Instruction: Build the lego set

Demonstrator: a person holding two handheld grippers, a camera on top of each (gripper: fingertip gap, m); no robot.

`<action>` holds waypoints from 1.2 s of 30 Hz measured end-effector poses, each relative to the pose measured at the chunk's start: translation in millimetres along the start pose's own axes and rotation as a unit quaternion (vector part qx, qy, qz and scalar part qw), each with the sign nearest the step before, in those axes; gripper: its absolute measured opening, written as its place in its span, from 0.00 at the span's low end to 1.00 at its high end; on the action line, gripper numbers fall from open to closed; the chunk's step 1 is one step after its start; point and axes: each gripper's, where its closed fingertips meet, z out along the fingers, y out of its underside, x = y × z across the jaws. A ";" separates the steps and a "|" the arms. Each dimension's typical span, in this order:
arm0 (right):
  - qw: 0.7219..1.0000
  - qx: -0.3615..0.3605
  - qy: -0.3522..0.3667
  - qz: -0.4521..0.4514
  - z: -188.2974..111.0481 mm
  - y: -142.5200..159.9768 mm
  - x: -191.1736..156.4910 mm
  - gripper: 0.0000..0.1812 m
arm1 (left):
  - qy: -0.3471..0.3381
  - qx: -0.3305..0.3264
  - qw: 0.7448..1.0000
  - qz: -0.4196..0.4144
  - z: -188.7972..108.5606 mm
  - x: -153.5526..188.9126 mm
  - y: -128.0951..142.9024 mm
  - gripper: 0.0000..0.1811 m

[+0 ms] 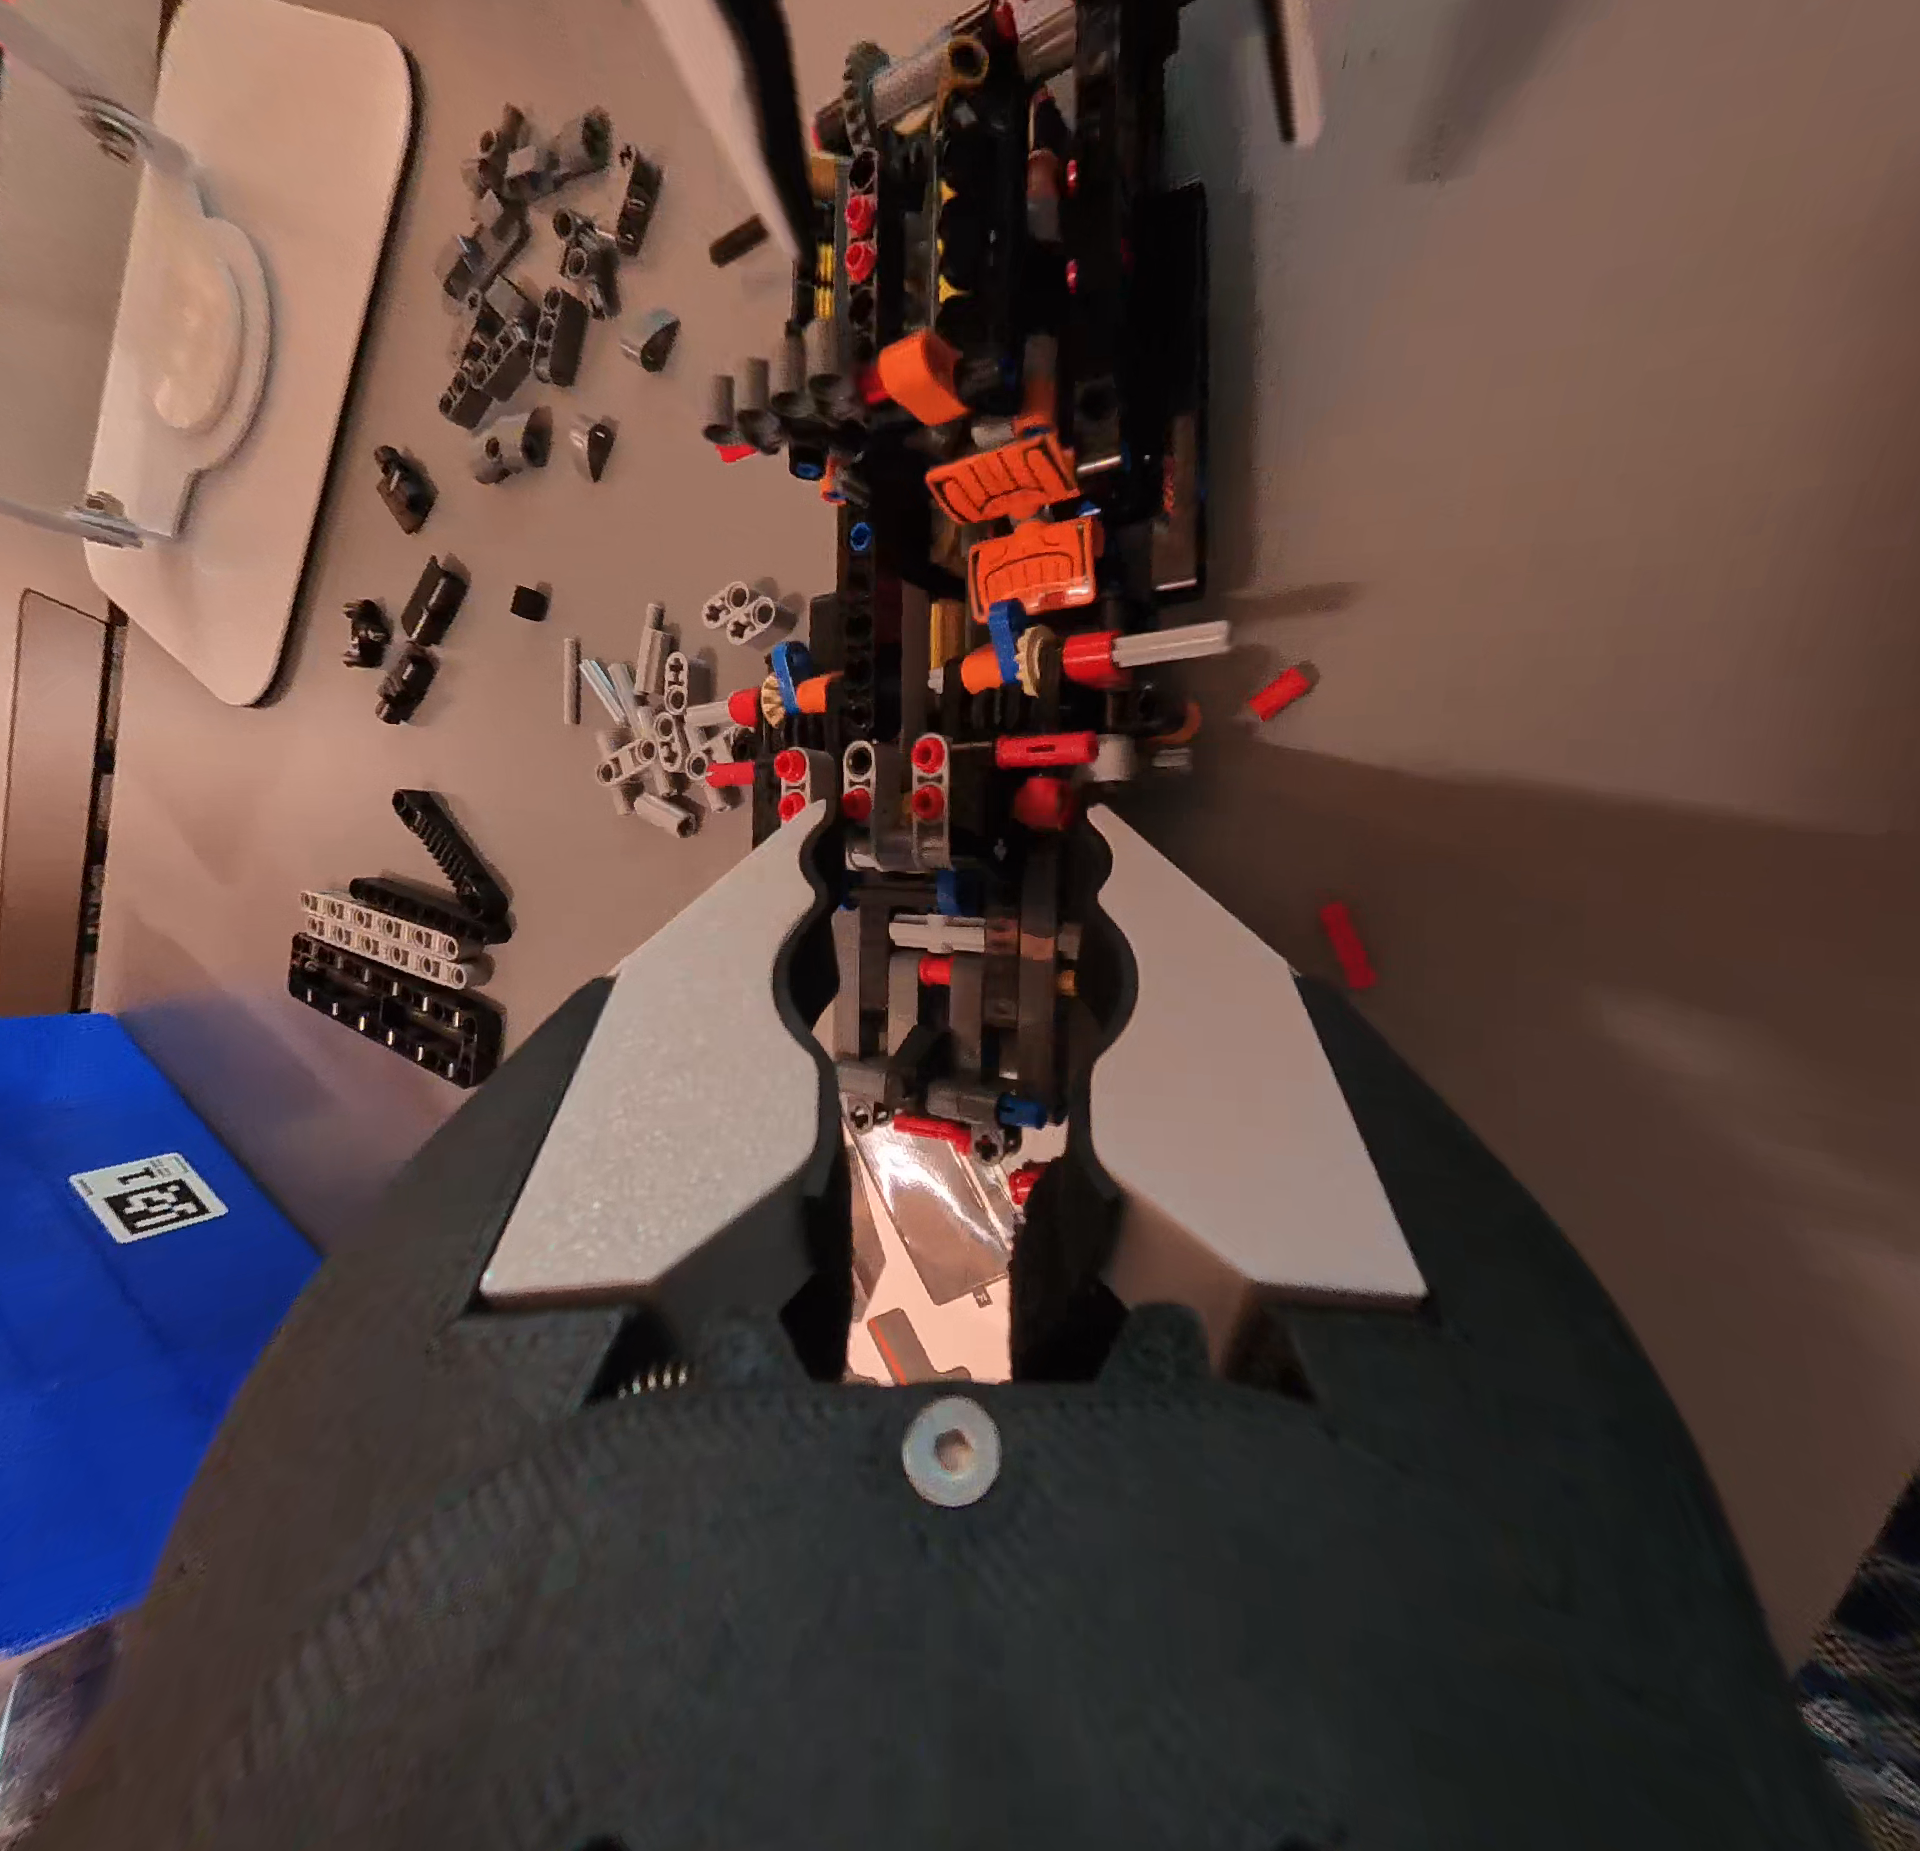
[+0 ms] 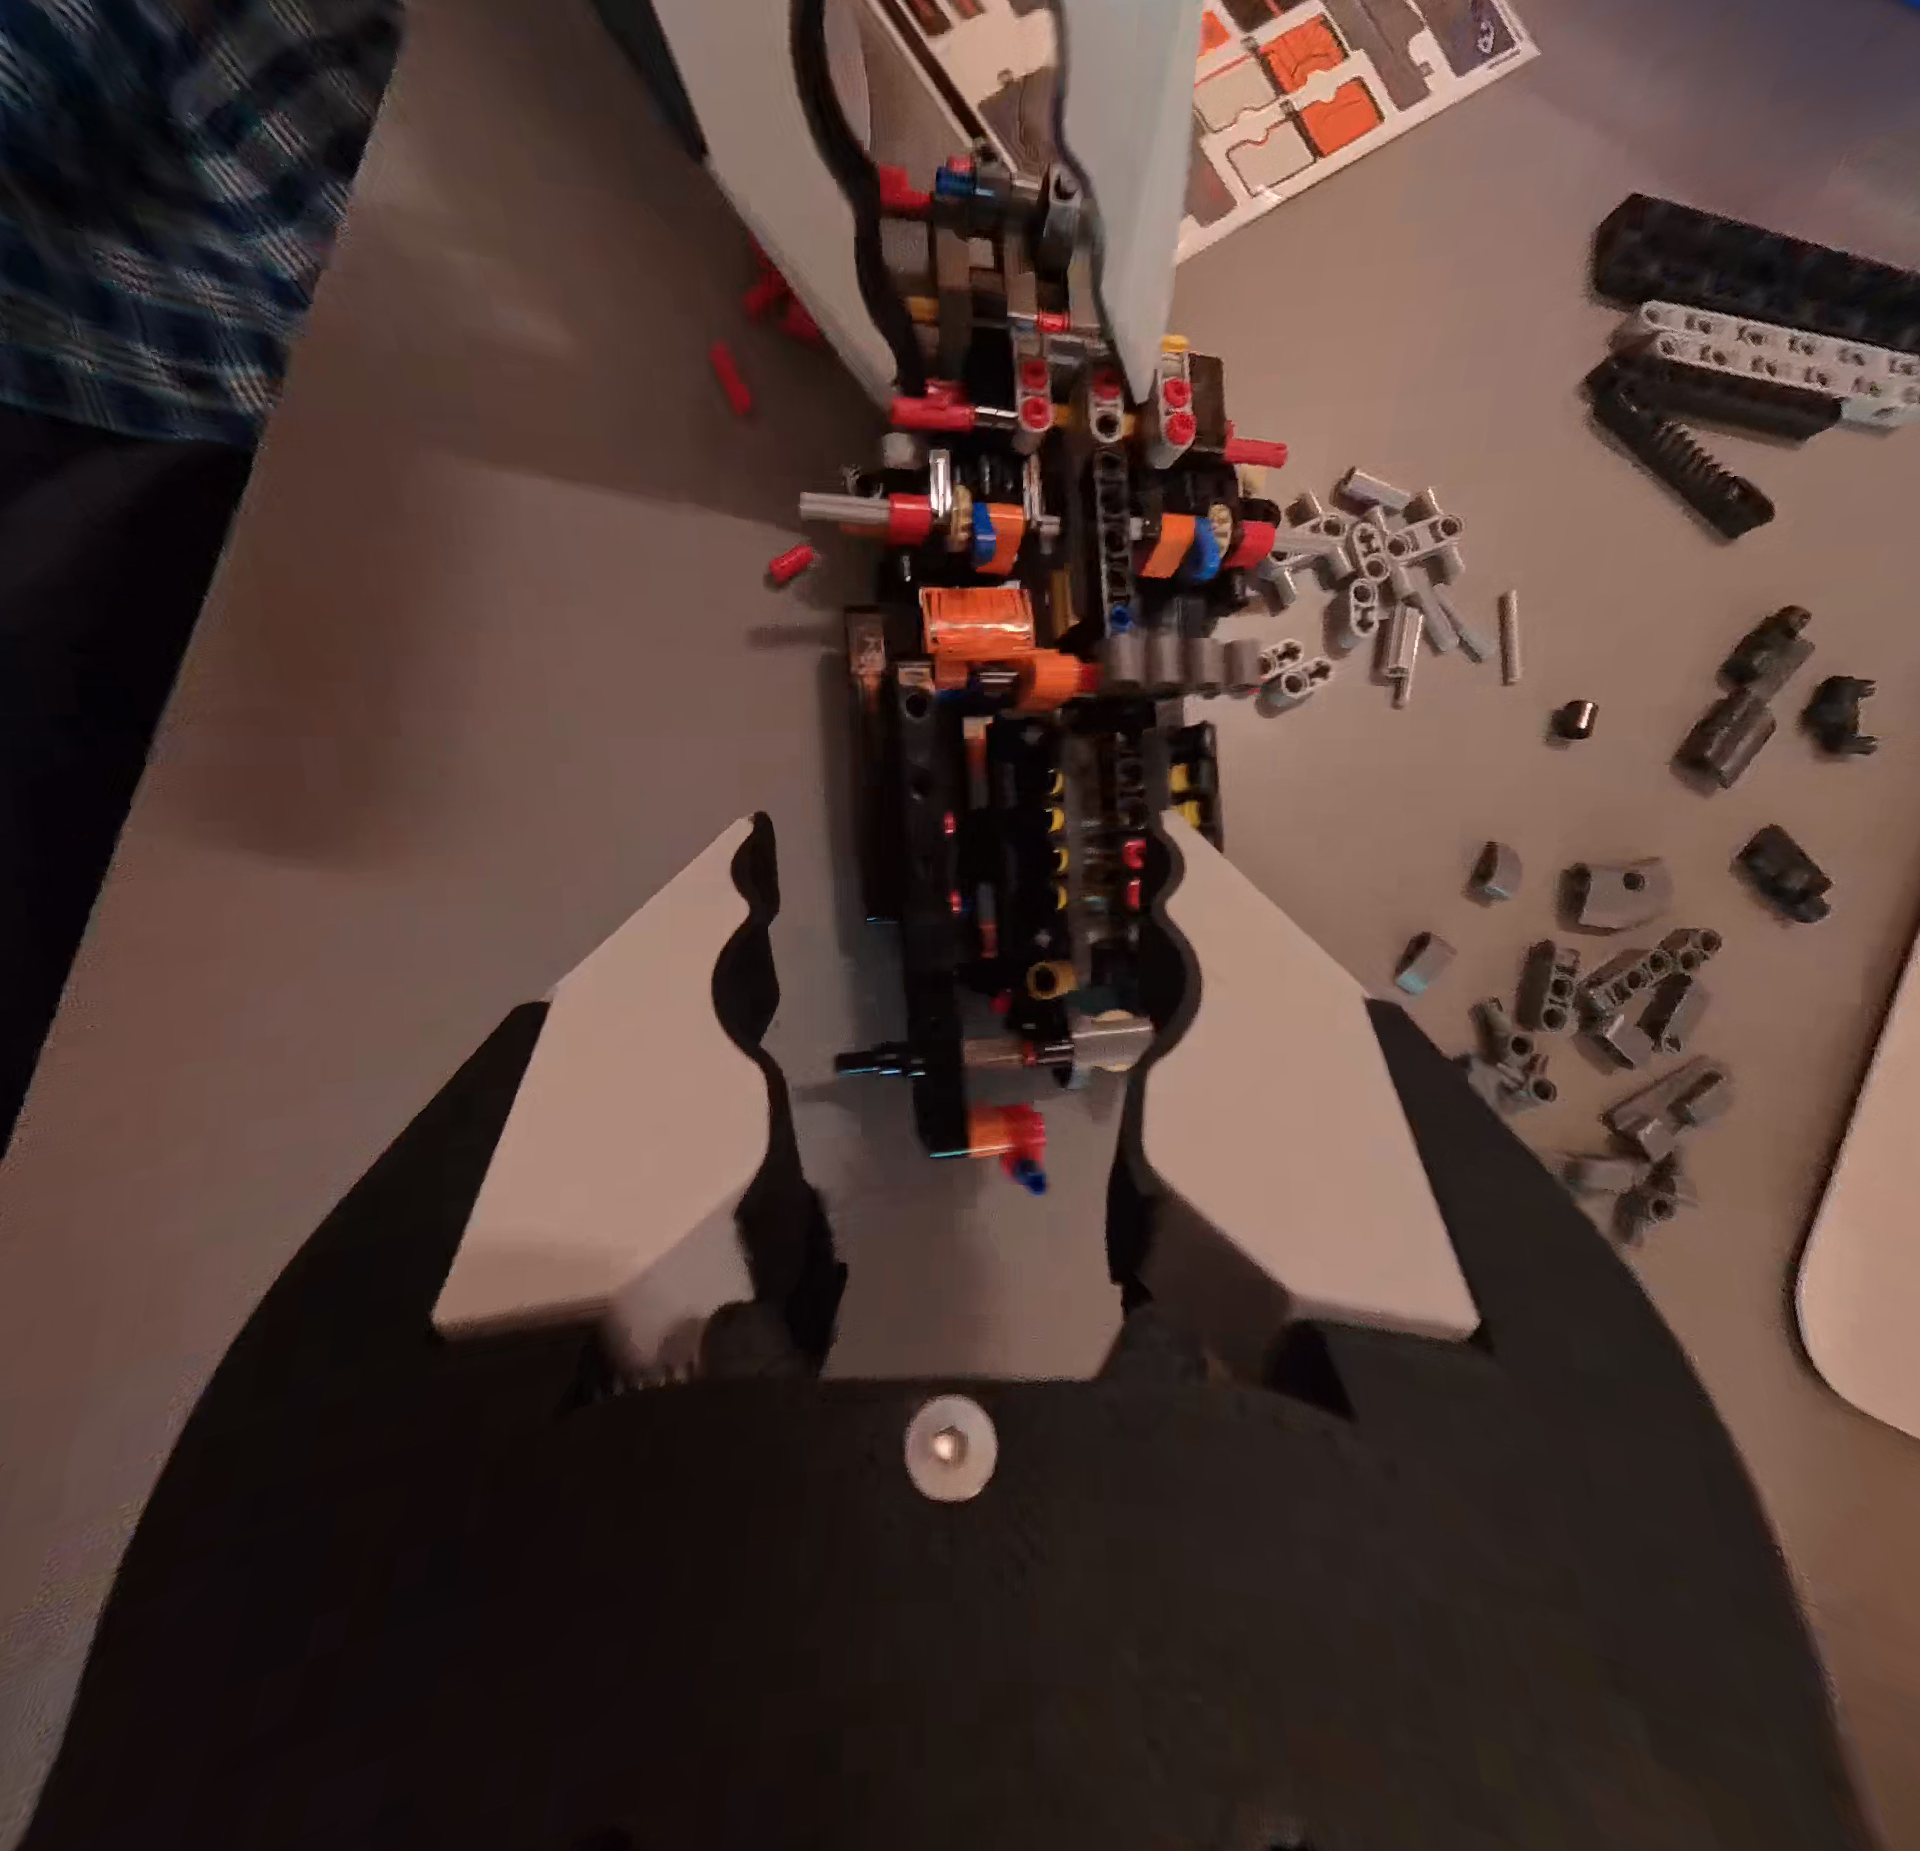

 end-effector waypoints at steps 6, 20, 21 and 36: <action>0.986 -0.023 0.144 -0.084 9.0 7.0 -0.7 0.37 | 0.016 0.004 1.000 -0.020 -0.6 -2.4 -3.4 0.23; 0.955 -0.060 0.249 -0.146 12.9 16.0 27.4 0.24 | 0.071 0.025 0.993 -0.089 -3.0 -10.1 -11.2 0.25; 0.958 -0.059 0.245 -0.139 11.8 16.6 28.7 0.24 | 0.075 0.034 0.992 -0.095 -5.5 -11.0 -13.0 0.28; 0.992 -0.002 0.123 -0.039 -5.6 6.1 35.5 0.25 | -0.057 -0.014 0.998 0.003 16.0 -27.5 -9.8 0.39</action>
